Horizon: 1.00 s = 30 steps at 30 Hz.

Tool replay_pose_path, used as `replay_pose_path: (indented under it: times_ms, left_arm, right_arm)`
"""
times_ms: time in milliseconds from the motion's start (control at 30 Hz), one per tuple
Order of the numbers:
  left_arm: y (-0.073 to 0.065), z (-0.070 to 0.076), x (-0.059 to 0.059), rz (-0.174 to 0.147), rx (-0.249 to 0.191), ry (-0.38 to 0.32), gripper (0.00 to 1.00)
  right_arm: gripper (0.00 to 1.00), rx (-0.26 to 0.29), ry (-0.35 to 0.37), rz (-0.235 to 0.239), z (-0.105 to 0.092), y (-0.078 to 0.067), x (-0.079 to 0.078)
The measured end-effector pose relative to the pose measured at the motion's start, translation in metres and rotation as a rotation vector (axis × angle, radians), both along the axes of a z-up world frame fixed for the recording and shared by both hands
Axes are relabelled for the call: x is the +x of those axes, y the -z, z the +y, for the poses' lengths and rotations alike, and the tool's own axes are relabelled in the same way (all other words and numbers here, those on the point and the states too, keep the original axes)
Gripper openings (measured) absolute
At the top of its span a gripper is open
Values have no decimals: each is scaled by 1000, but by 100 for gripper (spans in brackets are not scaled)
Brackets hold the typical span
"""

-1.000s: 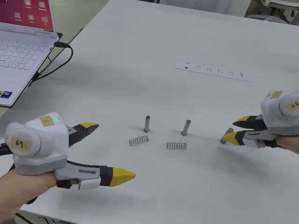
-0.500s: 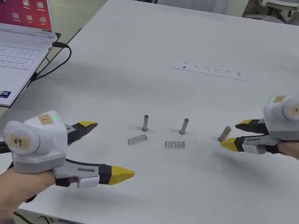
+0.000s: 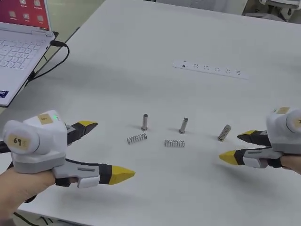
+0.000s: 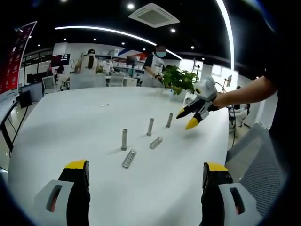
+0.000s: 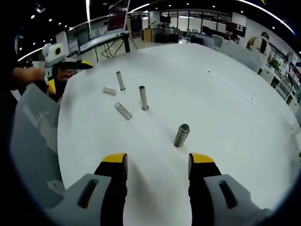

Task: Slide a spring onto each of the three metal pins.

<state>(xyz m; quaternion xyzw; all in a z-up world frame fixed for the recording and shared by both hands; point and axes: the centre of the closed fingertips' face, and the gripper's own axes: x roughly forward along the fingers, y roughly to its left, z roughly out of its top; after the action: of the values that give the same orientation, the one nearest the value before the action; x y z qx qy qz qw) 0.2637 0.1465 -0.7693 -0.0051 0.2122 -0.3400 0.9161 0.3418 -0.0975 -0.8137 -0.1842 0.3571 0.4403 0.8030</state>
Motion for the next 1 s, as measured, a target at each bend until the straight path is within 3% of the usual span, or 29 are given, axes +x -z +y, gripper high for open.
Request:
replay_pose_path:
  times_ms: [500,1000]
  left_arm:
    - [3,-2,-1,6,-5,6,98]
    - [3,-5,-1,9,-6,11,98]
  right_arm:
    - [51,29,-44,30,4,3,-34]
    - [52,-3,-155,-20,15,2,-54]
